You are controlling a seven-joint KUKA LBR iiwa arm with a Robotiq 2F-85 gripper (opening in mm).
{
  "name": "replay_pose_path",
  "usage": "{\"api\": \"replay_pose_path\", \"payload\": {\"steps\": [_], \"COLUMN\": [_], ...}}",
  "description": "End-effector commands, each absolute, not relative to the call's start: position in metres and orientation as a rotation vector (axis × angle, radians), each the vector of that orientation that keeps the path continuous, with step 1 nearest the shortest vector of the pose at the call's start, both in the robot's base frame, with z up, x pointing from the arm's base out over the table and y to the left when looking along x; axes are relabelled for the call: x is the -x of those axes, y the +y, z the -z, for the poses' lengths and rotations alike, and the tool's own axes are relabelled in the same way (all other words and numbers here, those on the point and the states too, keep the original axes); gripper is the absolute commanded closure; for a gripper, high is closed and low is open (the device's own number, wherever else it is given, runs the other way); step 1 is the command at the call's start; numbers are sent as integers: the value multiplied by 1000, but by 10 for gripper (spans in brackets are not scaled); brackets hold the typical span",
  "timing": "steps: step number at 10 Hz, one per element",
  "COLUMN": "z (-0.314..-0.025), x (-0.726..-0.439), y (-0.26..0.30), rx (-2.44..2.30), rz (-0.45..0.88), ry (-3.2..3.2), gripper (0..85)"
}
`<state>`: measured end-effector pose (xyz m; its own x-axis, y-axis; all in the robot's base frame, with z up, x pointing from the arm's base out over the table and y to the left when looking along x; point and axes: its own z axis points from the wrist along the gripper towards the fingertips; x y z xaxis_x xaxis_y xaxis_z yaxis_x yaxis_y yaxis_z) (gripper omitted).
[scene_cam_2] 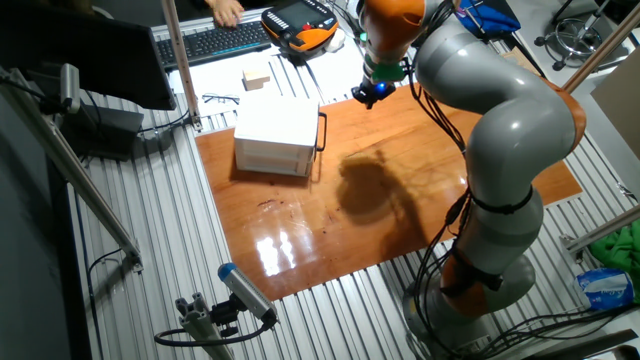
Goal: Put things in the drawer
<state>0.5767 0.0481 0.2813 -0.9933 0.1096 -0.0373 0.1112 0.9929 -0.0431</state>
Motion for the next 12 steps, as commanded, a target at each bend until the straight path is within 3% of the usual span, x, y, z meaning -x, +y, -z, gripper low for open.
{"api": "replay_pose_path", "payload": {"steps": [1, 12], "z": [-283, -305], "x": [-575, -566], "y": [49, 62], "rx": [-143, -42], "rz": [79, 62], "ry": [3104, 3130], "gripper": [850, 850]}}
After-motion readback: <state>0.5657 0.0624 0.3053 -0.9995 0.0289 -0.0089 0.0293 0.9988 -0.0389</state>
